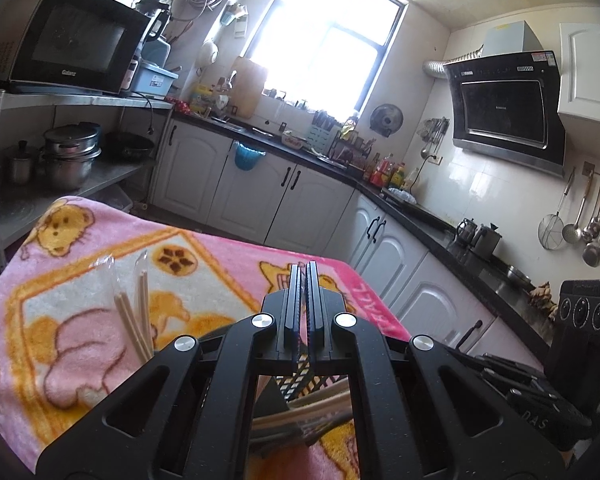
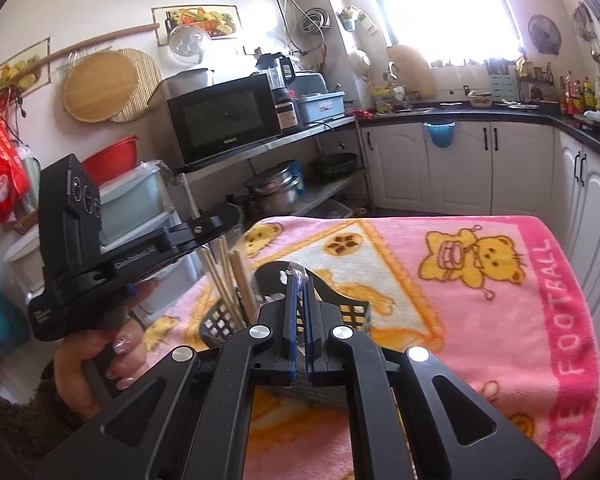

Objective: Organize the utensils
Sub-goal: 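Lower the chopsticks into the green basket and open the right gripper, then withdraw the right gripper from the basket toward the remaining chopsticks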

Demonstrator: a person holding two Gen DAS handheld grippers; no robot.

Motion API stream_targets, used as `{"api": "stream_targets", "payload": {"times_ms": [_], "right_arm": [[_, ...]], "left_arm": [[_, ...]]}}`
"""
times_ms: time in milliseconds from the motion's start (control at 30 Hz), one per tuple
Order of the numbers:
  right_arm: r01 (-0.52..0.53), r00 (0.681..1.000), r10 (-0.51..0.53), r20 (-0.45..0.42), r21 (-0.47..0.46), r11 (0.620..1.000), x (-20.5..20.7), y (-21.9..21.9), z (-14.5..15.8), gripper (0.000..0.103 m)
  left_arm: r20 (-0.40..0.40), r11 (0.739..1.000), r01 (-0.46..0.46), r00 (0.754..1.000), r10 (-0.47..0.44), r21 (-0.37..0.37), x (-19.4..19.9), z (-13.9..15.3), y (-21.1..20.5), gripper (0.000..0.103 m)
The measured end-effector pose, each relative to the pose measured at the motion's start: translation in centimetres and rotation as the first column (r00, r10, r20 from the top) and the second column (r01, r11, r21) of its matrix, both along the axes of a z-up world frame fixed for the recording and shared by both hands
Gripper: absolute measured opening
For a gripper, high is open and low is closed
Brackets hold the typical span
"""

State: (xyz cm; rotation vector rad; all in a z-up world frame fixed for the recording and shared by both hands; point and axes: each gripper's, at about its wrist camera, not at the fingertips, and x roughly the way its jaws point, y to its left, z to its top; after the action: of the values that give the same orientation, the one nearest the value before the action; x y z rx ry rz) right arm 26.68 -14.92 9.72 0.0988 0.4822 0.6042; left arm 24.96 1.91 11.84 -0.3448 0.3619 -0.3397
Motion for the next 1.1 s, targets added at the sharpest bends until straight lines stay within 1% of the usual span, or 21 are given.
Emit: {"api": "stream_targets", "payload": {"times_ms": [133,367,500,600,633,700,800,867,933,1000,1067,1100], "right_arm": [[0.018,1.0,-0.017,0.003,-0.026,1.0,-0.1,-0.2,-0.4,0.004],[0.038,0.999,-0.039,-0.006,-0.035,0.999,-0.2,-0.8,-0.9,0.005],[0.049,0.999,-0.049,-0.007,-0.043,0.998,-0.4,-1.1,-1.0,0.01],[0.056,0.998,-0.056,-0.004,-0.047,0.997,-0.6,-1.3,-1.0,0.017],[0.058,0.998,-0.058,-0.003,-0.048,0.997,-0.7,-1.3,-1.0,0.019],[0.059,0.998,-0.059,0.001,-0.051,0.997,-0.9,-1.4,-1.0,0.021],[0.065,0.998,-0.064,0.011,-0.064,0.996,-1.1,-1.4,-0.9,0.025],[0.069,0.998,-0.068,0.019,-0.071,0.995,-1.3,-1.4,-0.8,0.027],[0.07,0.997,-0.069,0.023,-0.076,0.995,-1.5,-1.4,-0.8,0.03],[0.072,0.997,-0.069,0.027,-0.082,0.994,-1.7,-1.4,-0.7,0.032],[0.073,0.997,-0.07,0.031,-0.086,0.994,-1.8,-1.5,-0.7,0.034],[0.074,0.997,-0.072,0.033,-0.088,0.993,-2.0,-1.4,-0.7,0.037]], "left_arm": [[-0.006,1.0,-0.004,1.0,0.004,0.012,-0.4,-0.3,0.0,0.0],[-0.007,1.0,-0.015,1.0,0.015,0.014,-1.3,-0.1,0.3,0.0],[-0.009,1.0,-0.022,1.0,0.023,0.014,-1.7,-0.1,0.6,0.0],[-0.01,1.0,-0.029,1.0,0.029,0.013,-1.9,-0.2,0.7,0.001],[-0.011,0.999,-0.031,0.999,0.032,0.013,-2.0,-0.3,0.8,0.003],[-0.02,0.999,-0.038,0.999,0.038,0.009,-2.2,-0.4,1.1,0.007],[-0.026,0.999,-0.044,0.999,0.044,0.004,-2.5,-0.6,1.3,0.008],[-0.033,0.999,-0.049,0.998,0.049,0.0,-2.8,-0.8,1.5,0.013],[-0.036,0.999,-0.053,0.998,0.052,-0.002,-3.0,-0.8,1.7,0.017],[-0.038,0.999,-0.053,0.998,0.053,-0.004,-3.3,-0.8,1.9,0.017],[-0.039,0.999,-0.053,0.998,0.053,-0.004,-3.4,-0.7,1.9,0.025],[-0.039,0.999,-0.053,0.998,0.053,-0.004,-3.6,-0.7,2.0,0.027]]}}
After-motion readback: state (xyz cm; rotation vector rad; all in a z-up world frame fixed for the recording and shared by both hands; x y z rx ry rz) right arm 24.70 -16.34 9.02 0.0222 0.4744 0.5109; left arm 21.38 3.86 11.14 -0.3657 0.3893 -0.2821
